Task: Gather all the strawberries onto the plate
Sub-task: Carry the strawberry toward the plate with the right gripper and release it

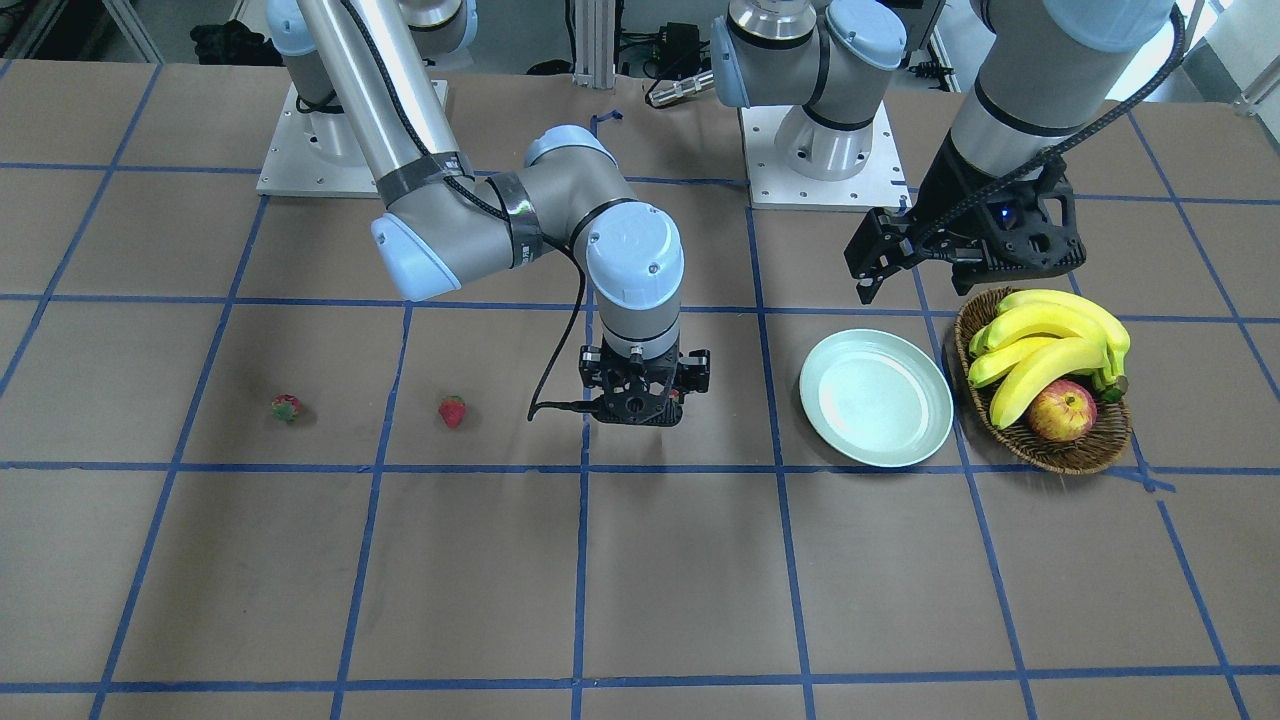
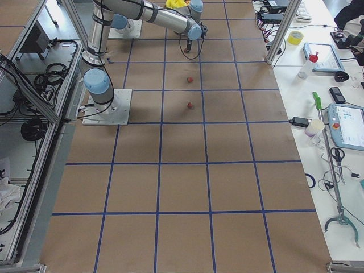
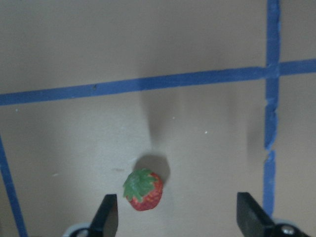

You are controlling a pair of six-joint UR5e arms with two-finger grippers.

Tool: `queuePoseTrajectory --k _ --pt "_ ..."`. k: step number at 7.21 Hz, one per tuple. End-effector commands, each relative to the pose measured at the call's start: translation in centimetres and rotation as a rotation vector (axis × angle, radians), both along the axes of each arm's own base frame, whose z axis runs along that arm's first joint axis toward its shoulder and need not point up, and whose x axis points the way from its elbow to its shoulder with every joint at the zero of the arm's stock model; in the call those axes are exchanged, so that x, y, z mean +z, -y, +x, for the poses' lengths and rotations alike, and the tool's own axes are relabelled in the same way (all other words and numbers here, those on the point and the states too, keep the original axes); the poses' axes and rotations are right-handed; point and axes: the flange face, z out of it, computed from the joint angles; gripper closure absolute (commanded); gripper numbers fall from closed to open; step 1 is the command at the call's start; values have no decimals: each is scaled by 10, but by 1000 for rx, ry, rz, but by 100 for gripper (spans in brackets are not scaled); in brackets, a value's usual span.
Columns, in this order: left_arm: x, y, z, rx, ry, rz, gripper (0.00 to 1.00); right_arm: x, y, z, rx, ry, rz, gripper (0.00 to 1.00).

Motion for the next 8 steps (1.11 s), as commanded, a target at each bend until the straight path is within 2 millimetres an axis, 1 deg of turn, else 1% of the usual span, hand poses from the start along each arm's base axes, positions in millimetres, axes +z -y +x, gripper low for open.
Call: queuePoseTrajectory --k 1,2,3,4,5,6,7,8 --pt "-1 1 0 -1 0 0 0 21 30 -65 47 -110 -78 16" --pt "-1 1 0 1 0 0 0 22 29 -119 62 -111 -55 17" --pt "-1 1 1 2 0 0 0 15 20 -164 46 -124 -27 17" --pt "-1 1 0 1 -1 0 0 -1 10 -190 33 -126 19 20" --pt "-3 2 1 2 -2 2 0 -12 3 -197 36 -127 41 23" --pt "-1 1 1 2 0 0 0 -21 -1 -200 57 -130 19 24" --pt "-2 1 1 2 0 3 0 -32 -7 -201 80 -126 14 26" --pt "-2 2 1 2 0 2 0 -40 -7 -199 76 -114 25 30"
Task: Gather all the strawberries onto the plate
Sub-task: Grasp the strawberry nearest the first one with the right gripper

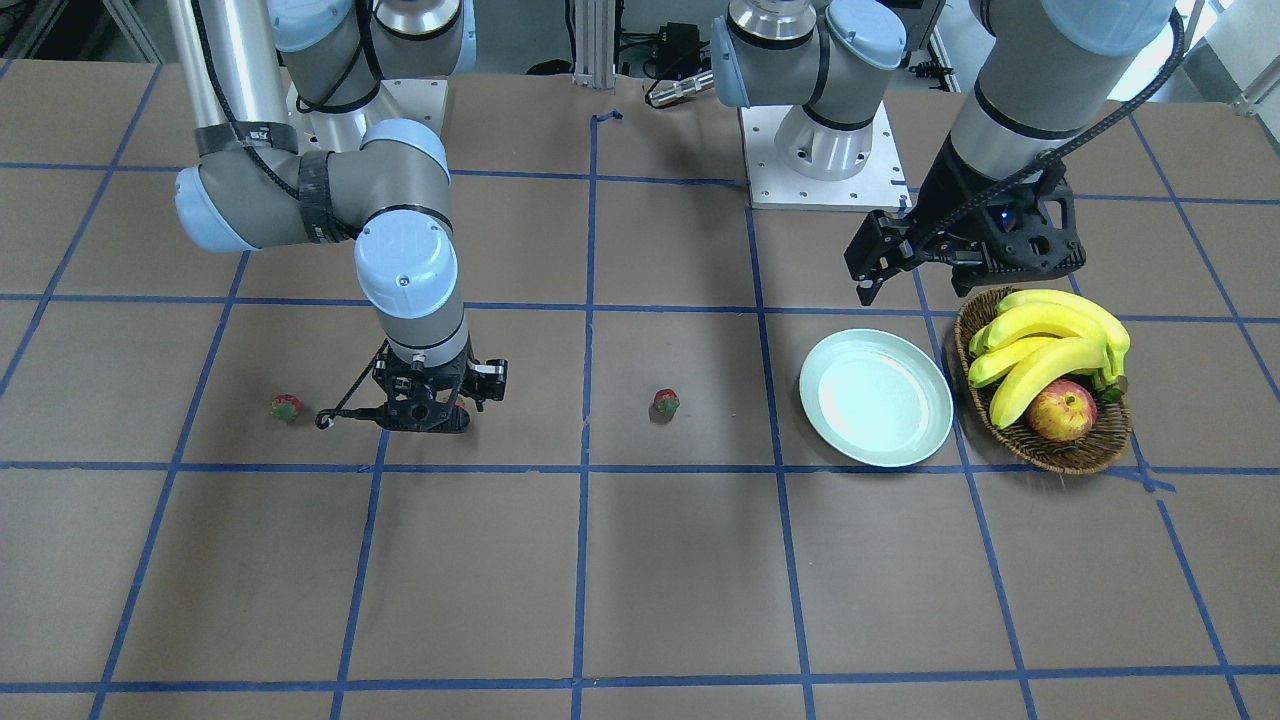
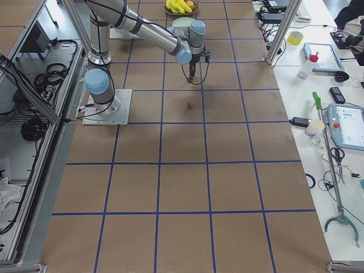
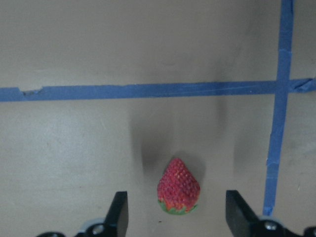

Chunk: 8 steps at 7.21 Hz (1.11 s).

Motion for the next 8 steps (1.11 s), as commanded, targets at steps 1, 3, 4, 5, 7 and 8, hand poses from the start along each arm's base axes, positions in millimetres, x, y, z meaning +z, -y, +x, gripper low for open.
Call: queuePoseTrajectory --k 1,3,4,5,7,8 --pt "-1 0 0 0 0 3 0 -20 -2 0 15 6 22 34" --pt "-1 0 0 0 0 1 0 -20 -1 -1 19 -4 20 43" --pt "-1 0 0 0 0 1 0 -18 0 -1 19 -6 17 50" --pt "-1 0 0 0 0 1 0 -18 0 -1 20 -8 17 66" --pt "-1 0 0 0 -1 1 0 -10 5 1 17 11 4 87" --pt "0 0 0 0 -1 0 0 2 14 6 11 35 -11 90"
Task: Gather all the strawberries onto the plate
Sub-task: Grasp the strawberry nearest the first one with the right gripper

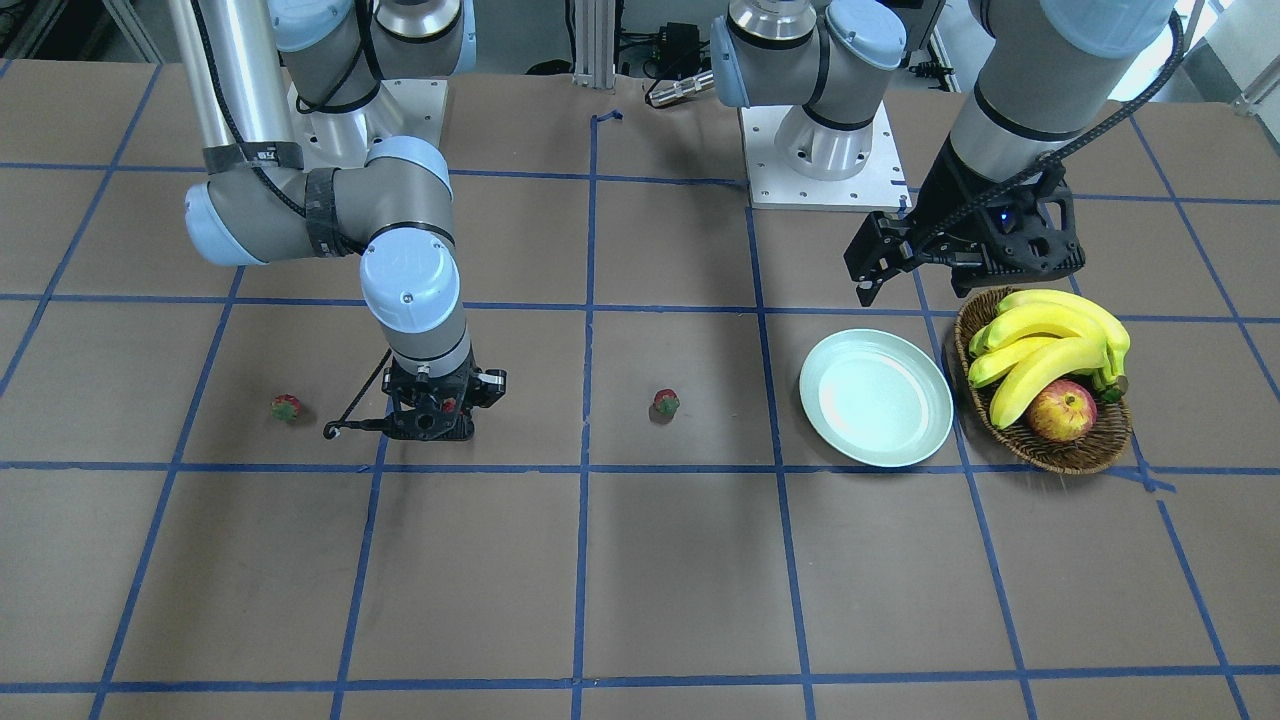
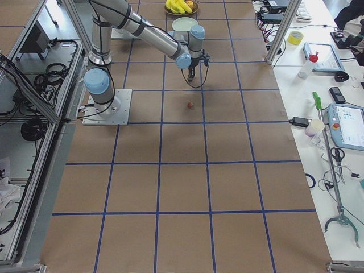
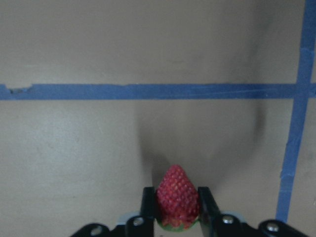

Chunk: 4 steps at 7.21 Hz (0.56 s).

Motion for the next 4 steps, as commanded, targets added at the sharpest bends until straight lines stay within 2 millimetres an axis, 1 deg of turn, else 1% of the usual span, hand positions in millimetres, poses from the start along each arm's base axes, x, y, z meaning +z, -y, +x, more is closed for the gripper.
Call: queuePoseTrajectory --k 1,2,3,4 --pt "1 0 0 0 1 -1 0 19 8 20 -22 123 -14 90" --pt "1 0 0 0 0 -1 0 28 10 38 -64 181 3 90" --pt "0 0 0 0 1 0 0 32 1 80 -70 229 10 90" --pt "0 0 0 0 1 0 0 20 -5 111 -110 236 28 90"
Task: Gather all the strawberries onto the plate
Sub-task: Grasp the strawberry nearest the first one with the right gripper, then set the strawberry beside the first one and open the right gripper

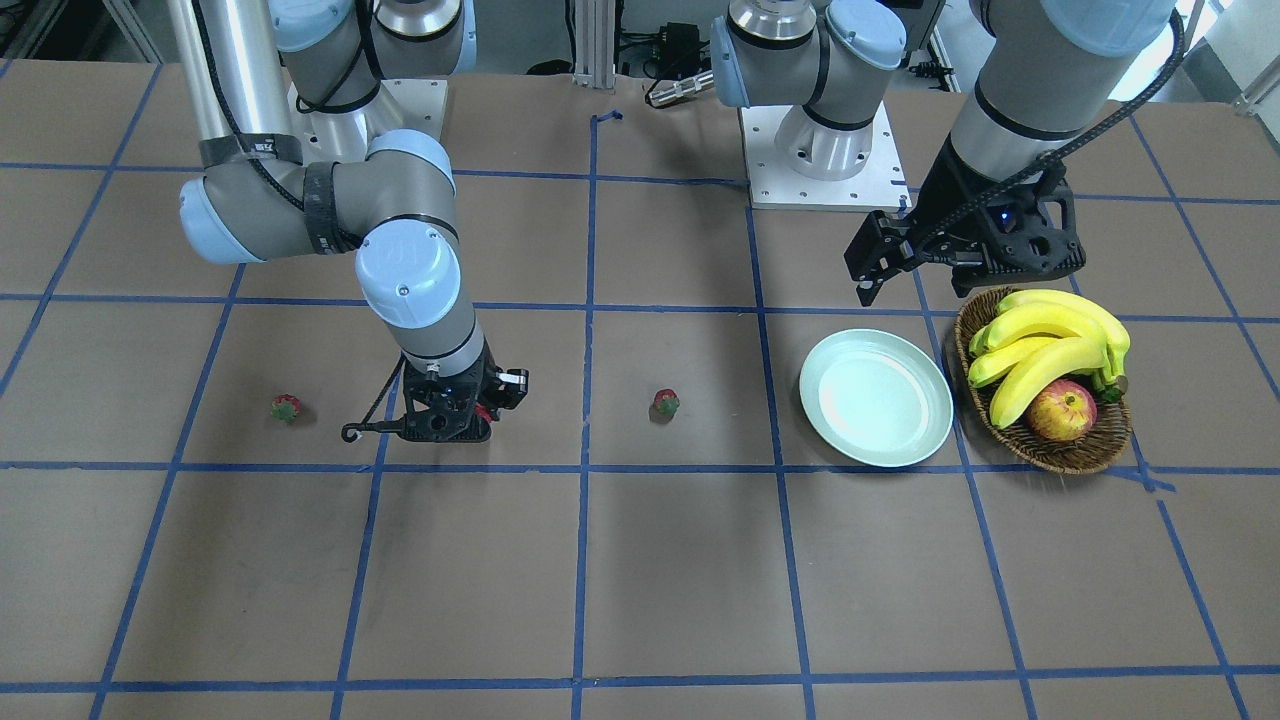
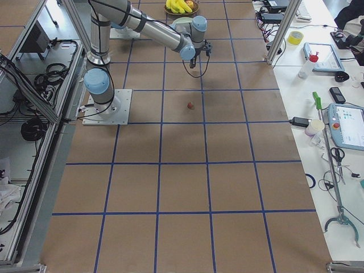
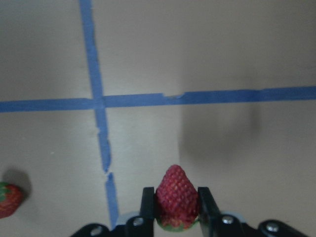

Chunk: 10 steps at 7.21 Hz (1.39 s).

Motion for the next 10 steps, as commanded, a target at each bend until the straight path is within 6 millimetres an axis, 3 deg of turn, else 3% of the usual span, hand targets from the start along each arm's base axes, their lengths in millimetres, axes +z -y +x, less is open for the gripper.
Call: queuePoseTrajectory --k 1,2,3,5,6,7,9,10 --pt "-1 0 0 0 0 2 0 -6 -10 63 -63 71 4 89" --pt "-6 -3 0 0 -2 10 0 -11 -19 79 -61 87 22 89" --pt "-9 -3 0 3 -2 11 0 -15 -18 81 -61 99 18 86" --pt "-8 -4 0 3 -2 10 0 -25 -22 85 -51 144 62 70" --pt "-8 -4 0 3 -2 10 0 -22 -21 87 -61 151 64 29" --pt "-8 -4 0 3 -2 10 0 -23 -23 85 -55 143 69 0" --pt "-8 -3 0 3 -2 8 0 -5 -18 77 -16 142 19 0" --pt "-8 -4 0 3 -2 10 0 4 -17 60 -10 42 -40 0"
